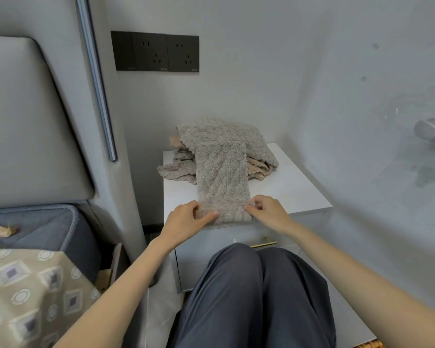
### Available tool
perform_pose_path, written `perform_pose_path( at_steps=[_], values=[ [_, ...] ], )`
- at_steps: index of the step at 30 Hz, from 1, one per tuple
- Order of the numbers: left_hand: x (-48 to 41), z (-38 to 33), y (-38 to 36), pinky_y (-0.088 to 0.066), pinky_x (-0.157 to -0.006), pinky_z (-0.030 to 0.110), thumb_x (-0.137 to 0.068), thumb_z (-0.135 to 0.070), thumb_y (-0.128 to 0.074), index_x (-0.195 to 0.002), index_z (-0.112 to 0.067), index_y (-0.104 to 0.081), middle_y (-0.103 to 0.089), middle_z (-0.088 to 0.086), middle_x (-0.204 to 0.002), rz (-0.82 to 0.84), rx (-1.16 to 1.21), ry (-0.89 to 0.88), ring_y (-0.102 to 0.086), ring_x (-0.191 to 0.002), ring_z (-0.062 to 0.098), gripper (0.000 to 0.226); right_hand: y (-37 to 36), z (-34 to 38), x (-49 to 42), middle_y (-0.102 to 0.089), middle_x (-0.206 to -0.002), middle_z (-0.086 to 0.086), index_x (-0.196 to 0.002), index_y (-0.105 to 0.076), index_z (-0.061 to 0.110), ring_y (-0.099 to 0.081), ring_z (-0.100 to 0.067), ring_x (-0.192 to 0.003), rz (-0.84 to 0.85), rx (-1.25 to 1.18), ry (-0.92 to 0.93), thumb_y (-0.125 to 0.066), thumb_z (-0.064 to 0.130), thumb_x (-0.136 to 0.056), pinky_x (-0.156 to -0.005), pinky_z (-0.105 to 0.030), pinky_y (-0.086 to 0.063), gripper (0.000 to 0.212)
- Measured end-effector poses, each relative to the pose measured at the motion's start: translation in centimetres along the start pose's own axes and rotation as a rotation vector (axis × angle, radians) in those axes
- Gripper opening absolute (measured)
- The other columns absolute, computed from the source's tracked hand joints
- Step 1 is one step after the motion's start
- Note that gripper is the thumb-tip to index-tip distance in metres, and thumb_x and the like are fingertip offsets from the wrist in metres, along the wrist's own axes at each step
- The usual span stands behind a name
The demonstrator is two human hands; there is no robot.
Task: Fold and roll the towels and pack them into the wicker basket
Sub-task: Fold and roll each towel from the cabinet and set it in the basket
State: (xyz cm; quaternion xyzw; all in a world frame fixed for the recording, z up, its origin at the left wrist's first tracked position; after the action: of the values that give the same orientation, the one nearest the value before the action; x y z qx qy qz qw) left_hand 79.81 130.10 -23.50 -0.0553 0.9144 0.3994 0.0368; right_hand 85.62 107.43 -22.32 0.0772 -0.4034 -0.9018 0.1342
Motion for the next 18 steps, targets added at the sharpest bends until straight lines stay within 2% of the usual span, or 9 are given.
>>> perform_pose_path(
  at_steps=[2,4,5,8,10,13,16,18],
  values=[
    [-0.1,0.3,-0.1,-0.032,-0.057,0.029,-0.081,-0.055,-0.065,-0.063,-0.016,-0.043,-0.044,-0.006,-0.058,0.000,0.026,0.024,-0.040,-0.057,0.013,0.049,-0.2,0.0,-0.2,-0.054,-0.062,0.006,-0.084,-0.060,0.009,-0.044,-0.004,-0.054,-0.012,-0.010,-0.019,-0.061,0.028,-0.092,-0.049,-0.014,-0.033,0.021],
    [-0.3,0.5,-0.1,-0.036,-0.060,0.028,-0.084,-0.050,-0.064,-0.061,-0.015,-0.048,-0.047,-0.006,-0.057,-0.009,0.080,0.077,-0.043,-0.057,0.012,0.045,-0.3,-0.1,-0.3,-0.059,-0.065,0.008,-0.086,-0.057,0.014,-0.052,-0.004,-0.060,-0.046,-0.018,-0.039,-0.063,0.030,-0.090,-0.051,-0.014,-0.032,0.018],
    [-0.4,0.4,-0.1,-0.037,-0.062,0.028,-0.086,-0.049,-0.063,-0.062,-0.015,-0.050,-0.049,-0.007,-0.057,-0.015,0.074,0.102,-0.046,-0.058,0.013,0.043,-0.4,-0.2,-0.3,-0.060,-0.065,0.008,-0.086,-0.056,0.017,-0.055,-0.004,-0.063,-0.074,-0.022,-0.047,-0.065,0.031,-0.088,-0.054,-0.018,-0.036,0.017],
    [-0.6,0.1,-0.4,-0.038,-0.074,0.031,-0.088,-0.052,-0.055,-0.065,-0.015,-0.054,-0.055,-0.008,-0.062,-0.056,-0.080,0.164,-0.055,-0.068,0.016,0.043,-0.4,-0.6,0.0,-0.061,-0.064,0.002,-0.087,-0.054,0.017,-0.057,-0.012,-0.065,-0.168,-0.010,-0.038,-0.071,0.033,-0.083,-0.060,-0.028,-0.041,0.023],
    [-0.6,0.0,-0.5,-0.032,-0.079,0.033,-0.088,-0.052,-0.051,-0.064,-0.016,-0.055,-0.058,-0.007,-0.064,-0.089,-0.119,0.199,-0.058,-0.074,0.018,0.043,-0.4,-0.6,0.4,-0.061,-0.074,-0.001,-0.091,-0.055,0.017,-0.054,-0.015,-0.075,-0.257,0.058,0.022,-0.071,0.031,-0.083,-0.064,-0.029,-0.040,0.023],
    [-0.5,-0.1,-0.7,-0.028,-0.077,0.033,-0.086,-0.053,-0.052,-0.060,-0.017,-0.054,-0.055,-0.007,-0.060,-0.115,-0.154,0.220,-0.058,-0.075,0.019,0.045,-0.7,1.0,1.4,-0.059,-0.098,0.001,-0.101,-0.062,0.014,-0.050,-0.018,-0.096,-0.385,0.252,0.297,-0.068,0.015,-0.085,-0.080,-0.032,-0.043,0.018],
    [-0.5,-0.1,-0.8,-0.027,-0.073,0.033,-0.083,-0.054,-0.054,-0.054,-0.019,-0.047,-0.051,-0.007,-0.055,-0.116,-0.151,0.237,-0.057,-0.074,0.020,0.045,-2.1,3.3,2.5,-0.066,-0.109,-0.004,-0.107,-0.069,0.008,-0.059,-0.023,-0.103,-0.312,0.322,0.622,-0.065,-0.002,-0.082,-0.091,-0.037,-0.048,0.026],
    [-0.6,-0.1,-0.8,-0.027,-0.073,0.033,-0.082,-0.055,-0.055,-0.055,-0.020,-0.048,-0.053,-0.008,-0.057,-0.106,-0.140,0.248,-0.058,-0.076,0.019,0.045,-3.4,4.2,3.0,-0.069,-0.112,-0.007,-0.109,-0.070,0.004,-0.063,-0.023,-0.106,-0.266,0.376,0.744,-0.069,-0.006,-0.077,-0.098,-0.036,-0.046,0.034]
  ],
)
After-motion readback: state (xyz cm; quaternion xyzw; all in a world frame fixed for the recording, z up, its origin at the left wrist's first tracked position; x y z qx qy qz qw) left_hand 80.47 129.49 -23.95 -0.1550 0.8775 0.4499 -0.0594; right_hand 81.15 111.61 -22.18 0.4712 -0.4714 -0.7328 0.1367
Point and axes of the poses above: each hand's wrist, its own x-axis away from the middle knuckle, its own y-axis out of the back of the hand, z = x × y, the point moved 2 cm from there along -x, towards the middle knuckle
